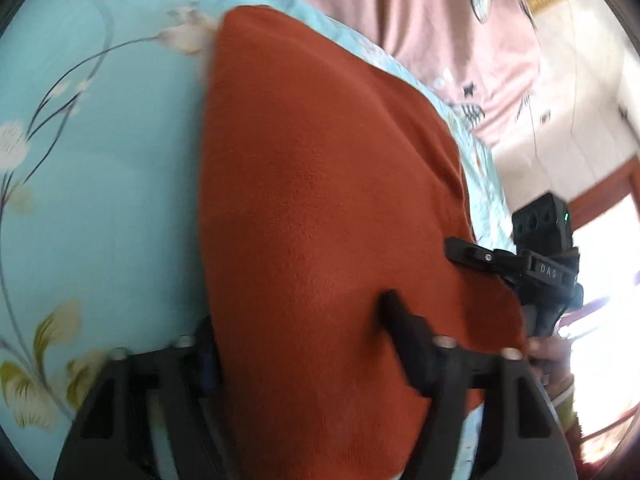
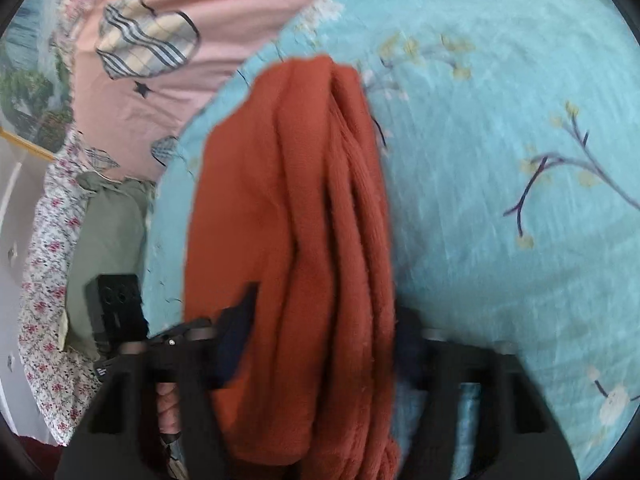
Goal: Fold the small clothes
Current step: 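Fold the sweater in half with both grippers, bringing the edges together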
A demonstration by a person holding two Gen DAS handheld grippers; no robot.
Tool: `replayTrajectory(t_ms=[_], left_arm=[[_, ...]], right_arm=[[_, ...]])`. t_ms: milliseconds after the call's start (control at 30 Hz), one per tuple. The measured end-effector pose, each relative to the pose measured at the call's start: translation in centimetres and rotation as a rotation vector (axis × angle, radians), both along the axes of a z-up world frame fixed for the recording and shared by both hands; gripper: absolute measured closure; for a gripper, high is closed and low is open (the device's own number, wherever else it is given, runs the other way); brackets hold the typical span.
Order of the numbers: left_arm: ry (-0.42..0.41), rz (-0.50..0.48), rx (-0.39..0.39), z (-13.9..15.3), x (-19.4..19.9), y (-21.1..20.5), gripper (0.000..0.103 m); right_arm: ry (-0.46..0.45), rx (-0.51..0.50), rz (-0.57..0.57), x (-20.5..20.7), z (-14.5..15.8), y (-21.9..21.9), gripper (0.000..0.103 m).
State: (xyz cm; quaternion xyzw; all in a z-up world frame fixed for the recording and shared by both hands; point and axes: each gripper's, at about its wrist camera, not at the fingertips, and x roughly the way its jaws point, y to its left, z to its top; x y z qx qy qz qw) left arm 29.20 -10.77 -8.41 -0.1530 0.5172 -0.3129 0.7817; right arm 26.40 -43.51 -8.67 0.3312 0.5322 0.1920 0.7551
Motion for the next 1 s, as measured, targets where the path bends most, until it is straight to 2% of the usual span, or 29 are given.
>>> replayTrajectory(t_ms=[67,133,200,333,533,667,733,800,900,1000], left_arm=[[-0.020,-0.002,-0.010,0.5,-0.3,0.1,0.074],[-0.043,-0.009,-0.035,1.9,-1.2,1.2,0.076],[-0.089,-0.015,-0.023,3.9,-2.7,2.4,0.078],[-0.176,-0.005,0.026,7.6,-6.5,5.6,0.078],[-0.221,0.073,0.059,10.4,-12.9,13.4,0.078],[-0.206,0.119,0.075,9.5,-15.7,16.4,0.078],[-0.157,0.142,0.082,7.4,-16.2,17.7,0.078],[-0.119,0.165,0.106,5.4,-16.5,18.4,0.078],[-0.107,0.185,0.110,3.5,-16.9,19.0,0.071],[-0.108,0.211,0.139,3.2,-17.2,19.2,0.060]], right_arm=[[-0.001,0.013,0.006,-0.2,-0.1,0.3,0.068],[-0.022,0.034,-0.004,-0.8,0.7,0.7,0.076],[-0.044,0.054,-0.001,-1.5,1.7,1.4,0.079],[-0.105,0.061,0.083,-3.9,4.4,6.2,0.079],[-0.154,0.135,0.162,-7.4,4.9,13.4,0.079],[-0.146,0.169,0.191,-9.3,3.8,16.9,0.079],[-0.114,0.166,0.196,-9.8,2.6,18.2,0.079],[-0.081,0.112,0.201,-10.3,1.3,19.3,0.079],[-0.058,0.092,0.163,-10.9,-0.2,19.2,0.079],[-0.056,0.076,0.132,-11.3,-0.3,19.1,0.074]])
